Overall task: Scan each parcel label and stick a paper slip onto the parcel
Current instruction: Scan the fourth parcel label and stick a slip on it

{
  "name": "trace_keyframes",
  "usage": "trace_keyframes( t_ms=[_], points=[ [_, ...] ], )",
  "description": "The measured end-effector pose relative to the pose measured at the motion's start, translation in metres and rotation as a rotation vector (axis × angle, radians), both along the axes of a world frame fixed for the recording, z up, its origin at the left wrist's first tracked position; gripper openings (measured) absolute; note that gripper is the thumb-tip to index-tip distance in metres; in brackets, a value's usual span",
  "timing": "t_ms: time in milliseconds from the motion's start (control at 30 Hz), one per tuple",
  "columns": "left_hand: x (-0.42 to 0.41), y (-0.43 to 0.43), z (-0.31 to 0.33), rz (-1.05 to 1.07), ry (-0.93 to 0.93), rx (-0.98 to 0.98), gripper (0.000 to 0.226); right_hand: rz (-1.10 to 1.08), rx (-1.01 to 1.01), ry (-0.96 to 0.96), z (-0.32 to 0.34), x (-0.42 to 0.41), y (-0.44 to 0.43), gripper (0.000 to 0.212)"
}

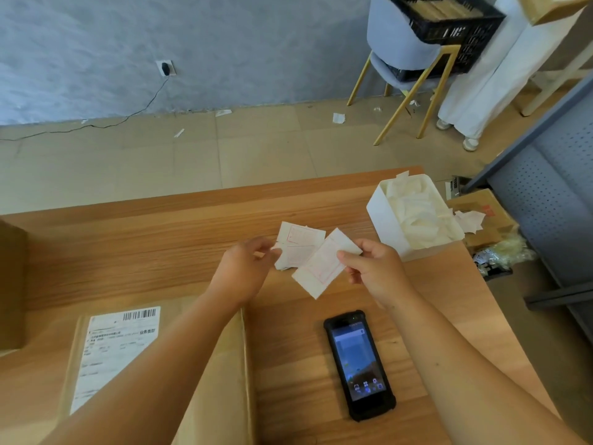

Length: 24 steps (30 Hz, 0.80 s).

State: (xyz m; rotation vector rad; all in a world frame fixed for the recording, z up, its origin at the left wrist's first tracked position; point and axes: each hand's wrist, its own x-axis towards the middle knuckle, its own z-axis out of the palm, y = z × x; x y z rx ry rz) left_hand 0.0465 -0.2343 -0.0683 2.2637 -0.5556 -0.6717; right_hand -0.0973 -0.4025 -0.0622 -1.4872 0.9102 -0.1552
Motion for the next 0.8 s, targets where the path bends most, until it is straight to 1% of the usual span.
trace_keyframes(
  t_ms=[100, 167, 233, 333, 367, 433, 500, 600, 700, 800],
  points=[
    [-0.017, 0.022, 0.025, 0.002, 0.184, -0.185, 0.020, 0.100, 0.043, -0.021, 0.015, 0.003, 0.021, 0.012],
    [-0.028, 0.040, 0.036, -0.037, 0.238, -0.227, 0.019, 0.152, 0.070, -0.040, 0.024, 0.006, 0.040, 0.013],
    [-0.035, 0.058, 0.041, -0.054, 0.239, -0.255, 0.013, 0.166, 0.075, -0.067, 0.031, 0.010, 0.061, 0.016],
    [-0.041, 0.086, 0.044, 0.021, 0.260, -0.295, 0.005, 0.141, 0.088, -0.109, 0.040, 0.012, 0.090, 0.022],
    [-0.042, 0.096, 0.044, 0.056, 0.283, -0.317, 0.005, 0.137, 0.091, -0.124, 0.042, 0.012, 0.099, 0.021],
    [-0.044, 0.115, 0.046, 0.106, 0.327, -0.365, 0.005, 0.144, 0.074, -0.149, 0.045, 0.011, 0.115, 0.011],
    [-0.046, 0.132, 0.048, 0.105, 0.350, -0.397, 0.005, 0.152, 0.051, -0.175, 0.046, 0.010, 0.130, 0.006],
    [-0.050, 0.152, 0.051, 0.117, 0.350, -0.433, 0.003, 0.189, -0.002, -0.179, 0.049, 0.009, 0.149, 0.008],
    [-0.050, 0.169, 0.056, 0.172, 0.319, -0.498, 0.005, 0.284, -0.070, -0.159, 0.057, 0.007, 0.166, 0.016],
    [-0.048, 0.184, 0.063, 0.180, 0.309, -0.551, 0.014, 0.338, -0.078, -0.157, 0.065, 0.005, 0.180, 0.013]
  ],
)
